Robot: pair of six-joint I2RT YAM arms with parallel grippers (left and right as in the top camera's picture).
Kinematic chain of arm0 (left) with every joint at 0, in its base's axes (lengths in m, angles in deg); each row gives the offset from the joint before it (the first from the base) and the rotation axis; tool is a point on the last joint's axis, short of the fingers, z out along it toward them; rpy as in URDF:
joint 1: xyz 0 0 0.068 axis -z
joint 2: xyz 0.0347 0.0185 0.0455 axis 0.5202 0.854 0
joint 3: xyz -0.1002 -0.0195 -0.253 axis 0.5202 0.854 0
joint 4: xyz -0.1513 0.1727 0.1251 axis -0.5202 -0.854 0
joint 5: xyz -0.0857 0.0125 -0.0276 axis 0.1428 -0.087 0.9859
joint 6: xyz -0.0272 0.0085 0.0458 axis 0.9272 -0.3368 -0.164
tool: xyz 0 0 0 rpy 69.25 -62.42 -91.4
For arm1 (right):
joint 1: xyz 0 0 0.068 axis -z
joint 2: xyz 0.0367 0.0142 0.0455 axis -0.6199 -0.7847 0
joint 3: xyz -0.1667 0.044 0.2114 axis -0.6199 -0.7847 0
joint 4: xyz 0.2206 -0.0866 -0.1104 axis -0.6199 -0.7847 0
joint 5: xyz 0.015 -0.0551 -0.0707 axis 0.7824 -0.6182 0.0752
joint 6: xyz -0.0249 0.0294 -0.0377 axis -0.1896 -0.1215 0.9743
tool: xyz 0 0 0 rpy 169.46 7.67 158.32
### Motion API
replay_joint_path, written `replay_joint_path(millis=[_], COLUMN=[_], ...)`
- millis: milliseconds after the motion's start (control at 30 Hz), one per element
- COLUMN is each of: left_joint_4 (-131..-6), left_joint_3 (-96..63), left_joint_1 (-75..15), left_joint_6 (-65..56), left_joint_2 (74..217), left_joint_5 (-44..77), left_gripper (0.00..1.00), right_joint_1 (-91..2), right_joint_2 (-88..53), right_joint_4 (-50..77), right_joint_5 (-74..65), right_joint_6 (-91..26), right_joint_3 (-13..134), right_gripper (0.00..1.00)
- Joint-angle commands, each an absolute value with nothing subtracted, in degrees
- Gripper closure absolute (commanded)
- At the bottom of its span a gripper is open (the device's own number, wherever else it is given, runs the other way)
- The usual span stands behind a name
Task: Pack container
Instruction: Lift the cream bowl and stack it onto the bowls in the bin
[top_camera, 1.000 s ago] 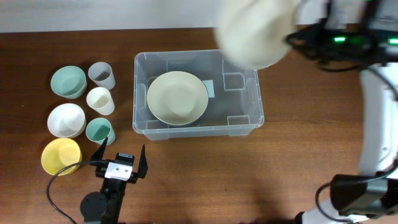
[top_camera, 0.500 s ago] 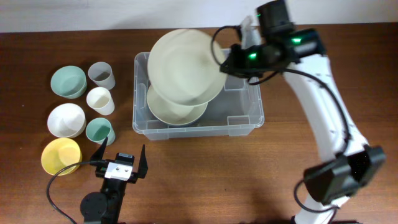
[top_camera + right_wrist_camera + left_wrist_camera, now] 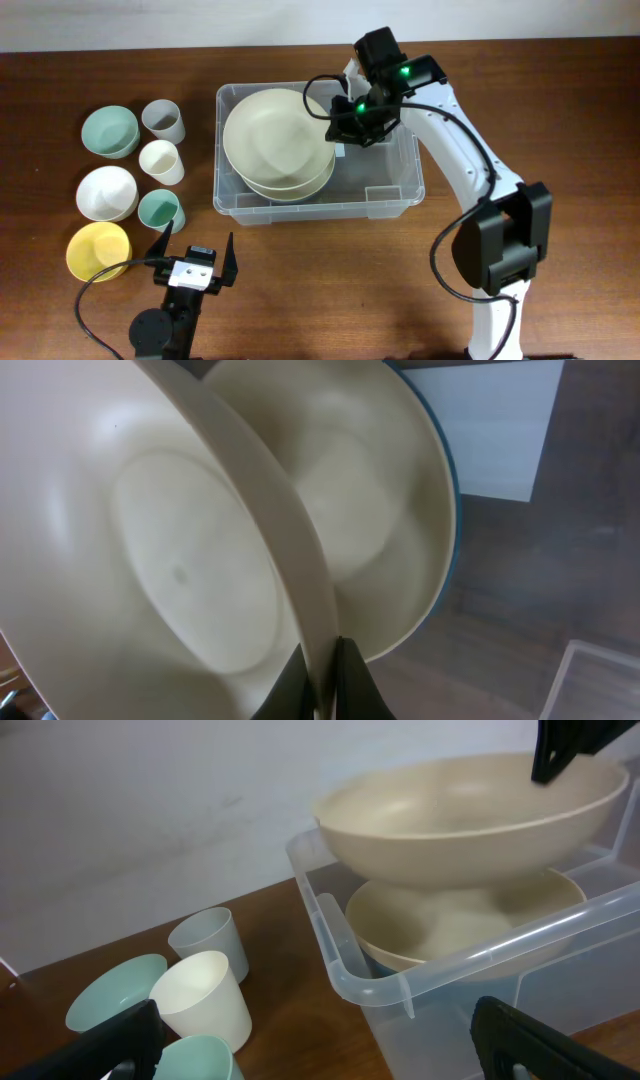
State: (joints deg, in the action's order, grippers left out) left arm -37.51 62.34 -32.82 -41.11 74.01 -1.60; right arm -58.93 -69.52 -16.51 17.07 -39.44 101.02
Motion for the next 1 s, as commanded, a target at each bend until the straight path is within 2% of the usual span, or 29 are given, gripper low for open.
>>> replay_joint_path(millis=[0, 967], left_joint_4=[-37.59, -37.59], left_joint_3=[62.58, 62.58], left_joint_1=[-33.13, -33.13], left_joint_6=[-41.37, -41.4], left_joint_2=[73.73, 73.73], left_joint_5=[-1.18, -1.18], left_gripper=[0.0, 0.0], right_joint_1=[-59.3, -59.37], right_joint_2=[-70.98, -77.52], right_joint_4=[-15.72, -14.04], right_joint_5=[17.42, 14.23], right_joint_6=[-39.84, -39.84], right_joint_3=[100.87, 100.76], right_gripper=[0.96, 0.96])
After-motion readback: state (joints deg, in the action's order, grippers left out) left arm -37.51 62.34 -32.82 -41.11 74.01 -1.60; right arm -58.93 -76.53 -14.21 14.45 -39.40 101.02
